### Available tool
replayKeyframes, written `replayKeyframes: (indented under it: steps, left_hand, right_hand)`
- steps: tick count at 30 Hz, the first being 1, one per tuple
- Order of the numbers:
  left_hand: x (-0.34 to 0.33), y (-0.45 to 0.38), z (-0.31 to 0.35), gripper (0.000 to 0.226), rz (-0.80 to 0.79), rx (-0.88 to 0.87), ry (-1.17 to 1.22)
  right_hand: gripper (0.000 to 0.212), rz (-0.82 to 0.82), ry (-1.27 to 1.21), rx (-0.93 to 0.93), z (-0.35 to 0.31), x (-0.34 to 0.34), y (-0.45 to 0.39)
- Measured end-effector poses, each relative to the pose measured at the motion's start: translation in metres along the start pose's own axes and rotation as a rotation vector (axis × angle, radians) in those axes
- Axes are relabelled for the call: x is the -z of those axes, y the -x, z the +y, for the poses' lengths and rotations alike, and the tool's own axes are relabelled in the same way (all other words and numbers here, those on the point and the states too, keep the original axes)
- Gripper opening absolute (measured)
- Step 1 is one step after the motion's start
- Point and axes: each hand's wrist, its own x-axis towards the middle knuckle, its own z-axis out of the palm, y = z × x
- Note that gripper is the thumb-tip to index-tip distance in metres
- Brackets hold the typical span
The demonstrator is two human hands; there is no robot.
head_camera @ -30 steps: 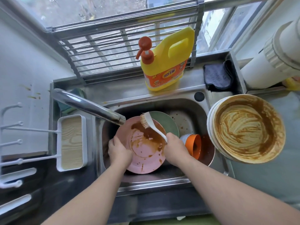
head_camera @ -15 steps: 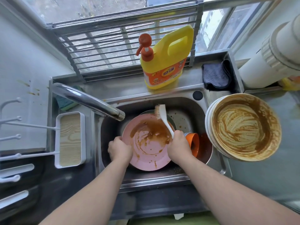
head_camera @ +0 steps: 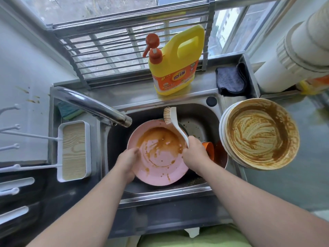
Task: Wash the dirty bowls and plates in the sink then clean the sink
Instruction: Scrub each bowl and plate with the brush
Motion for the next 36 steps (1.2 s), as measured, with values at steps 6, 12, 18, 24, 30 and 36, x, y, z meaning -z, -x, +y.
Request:
replayKeyframes:
  steps: [6, 12, 18, 24, 30, 36]
  left_hand:
    - [0.016, 0.046, 0.022, 0.025, -0.212, -0.159, 0.085]
    - [0.032, 0.092, 0.042, 0.077, -0.204, -0.527, -0.309]
    - [0.034, 0.119, 0.050, 0.087, -0.067, -0.562, -0.652]
    - [0.028, 0.115, 0.043, 0.067, -0.078, -0.499, -0.552]
    - [0.003, 0.097, 0.021, 0.034, -0.096, -0.230, -0.055]
    - [0.004, 0.077, 0.004, 0.030, 0.056, -0.299, 0.021]
  right_hand:
    - [0.007, -0.059, 0.130, 0.165, 0.015, 0.045, 0.036]
    - [0.018, -0.117, 0.052, 0.045, 0.042, 0.057, 0.069]
    - [0.025, -0.092, -0.056, -0.032, 0.037, 0.056, 0.091]
    - [0.025, -0.166, -0.276, 0.061, 0.011, 0.037, 0.102]
    - [0.033, -0.219, -0.200, 0.240, -0.044, -0.010, 0.098]
    - [0.031, -0.106, 0.130, -0.012, 0.002, 0.014, 0.055]
